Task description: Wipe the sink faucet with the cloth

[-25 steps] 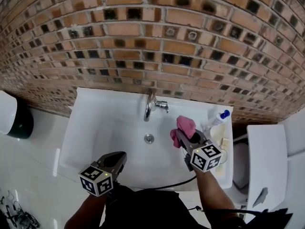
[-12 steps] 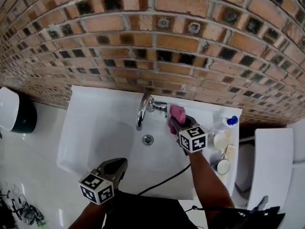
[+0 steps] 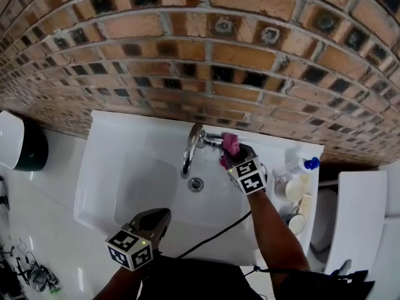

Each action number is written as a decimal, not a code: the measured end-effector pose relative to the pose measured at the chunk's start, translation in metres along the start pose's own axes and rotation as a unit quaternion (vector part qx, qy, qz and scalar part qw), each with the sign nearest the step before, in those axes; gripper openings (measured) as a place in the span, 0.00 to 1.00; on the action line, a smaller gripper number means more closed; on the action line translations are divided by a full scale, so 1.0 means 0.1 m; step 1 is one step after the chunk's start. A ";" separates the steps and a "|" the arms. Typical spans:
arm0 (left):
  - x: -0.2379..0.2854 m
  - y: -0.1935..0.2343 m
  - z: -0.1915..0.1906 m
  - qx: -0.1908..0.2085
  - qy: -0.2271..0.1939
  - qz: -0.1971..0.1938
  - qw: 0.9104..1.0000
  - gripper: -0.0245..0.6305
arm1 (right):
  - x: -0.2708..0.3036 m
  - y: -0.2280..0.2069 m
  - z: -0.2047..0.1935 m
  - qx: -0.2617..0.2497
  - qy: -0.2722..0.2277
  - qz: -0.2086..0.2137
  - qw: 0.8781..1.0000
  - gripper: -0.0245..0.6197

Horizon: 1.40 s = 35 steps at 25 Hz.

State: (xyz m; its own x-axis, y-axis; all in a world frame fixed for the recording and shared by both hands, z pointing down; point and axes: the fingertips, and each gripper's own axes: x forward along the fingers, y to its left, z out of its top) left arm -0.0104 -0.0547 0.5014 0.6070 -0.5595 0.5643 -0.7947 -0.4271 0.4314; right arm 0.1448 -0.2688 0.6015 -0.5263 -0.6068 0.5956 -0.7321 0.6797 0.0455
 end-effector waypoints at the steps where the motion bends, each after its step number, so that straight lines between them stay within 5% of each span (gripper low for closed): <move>1: 0.01 0.01 0.00 -0.001 0.001 -0.001 1.000 0.04 | 0.01 0.02 0.01 -0.011 0.004 0.001 1.000 0.18; 13: 0.02 0.04 0.00 -0.003 0.001 -0.010 1.000 0.04 | -0.03 0.17 0.09 -0.123 0.032 -0.021 0.992 0.18; 35: -0.27 -0.16 -0.03 0.033 -0.011 -0.025 0.999 0.04 | -0.58 0.53 0.27 -0.167 0.014 -0.042 0.985 0.18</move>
State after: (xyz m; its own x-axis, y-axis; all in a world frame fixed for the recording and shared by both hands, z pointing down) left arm -0.0142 -0.0308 0.4815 0.6472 -0.5511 0.5268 -0.7615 -0.5007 0.4117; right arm 0.1253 -0.2082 0.5478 -0.4542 -0.6588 0.5997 -0.5874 0.7276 0.3543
